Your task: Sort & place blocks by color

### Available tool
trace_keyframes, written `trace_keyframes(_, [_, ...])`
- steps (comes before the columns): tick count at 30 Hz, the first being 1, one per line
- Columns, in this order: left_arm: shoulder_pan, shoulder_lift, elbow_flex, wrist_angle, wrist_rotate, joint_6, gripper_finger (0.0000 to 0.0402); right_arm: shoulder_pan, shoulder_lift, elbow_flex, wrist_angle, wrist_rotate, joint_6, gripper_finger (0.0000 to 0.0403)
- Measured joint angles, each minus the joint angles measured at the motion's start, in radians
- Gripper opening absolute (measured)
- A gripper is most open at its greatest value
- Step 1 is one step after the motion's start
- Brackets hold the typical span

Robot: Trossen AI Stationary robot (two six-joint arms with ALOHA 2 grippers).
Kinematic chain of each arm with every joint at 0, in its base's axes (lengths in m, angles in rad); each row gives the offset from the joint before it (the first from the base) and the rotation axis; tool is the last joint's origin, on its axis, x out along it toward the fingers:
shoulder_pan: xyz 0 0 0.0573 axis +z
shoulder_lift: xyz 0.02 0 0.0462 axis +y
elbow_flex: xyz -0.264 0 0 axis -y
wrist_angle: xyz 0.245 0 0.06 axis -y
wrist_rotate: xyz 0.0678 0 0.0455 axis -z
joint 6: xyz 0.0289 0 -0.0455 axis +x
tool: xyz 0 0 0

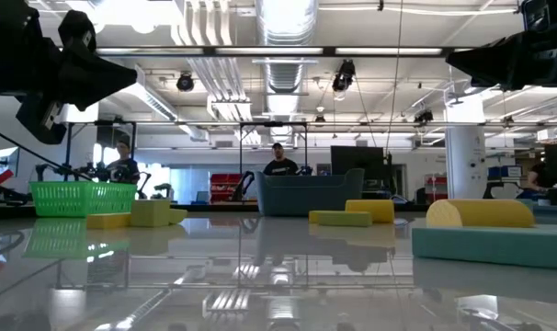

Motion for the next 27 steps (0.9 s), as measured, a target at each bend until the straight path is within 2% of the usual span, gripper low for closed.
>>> trace_keyframes(19, [0.0, 0.0, 0.0, 0.0, 0.0, 0.001, 0.001, 0.0, 0.0, 0.0, 0.0, 0.0, 0.0, 0.0009])
trace_keyframes(24, [0.0, 0.0, 0.0, 0.034, -0.078, 0.08, 0.001, 0.0, 0.0, 0.0, 0.0, 0.0, 0.008, 0.0009])
trace_keyframes(25, [0.0, -0.001, 0.0, 0.042, -0.082, 0.078, 0.001, 0.001, 0.0, 0.0, -0.001, -0.003, 0.057, 0.0009])
trace_keyframes(27, [0.0, -0.001, 0.0, 0.057, -0.084, 0.078, 0.001, 0.004, 0.0, 0.0, -0.002, -0.04, 0.317, 0.0009])
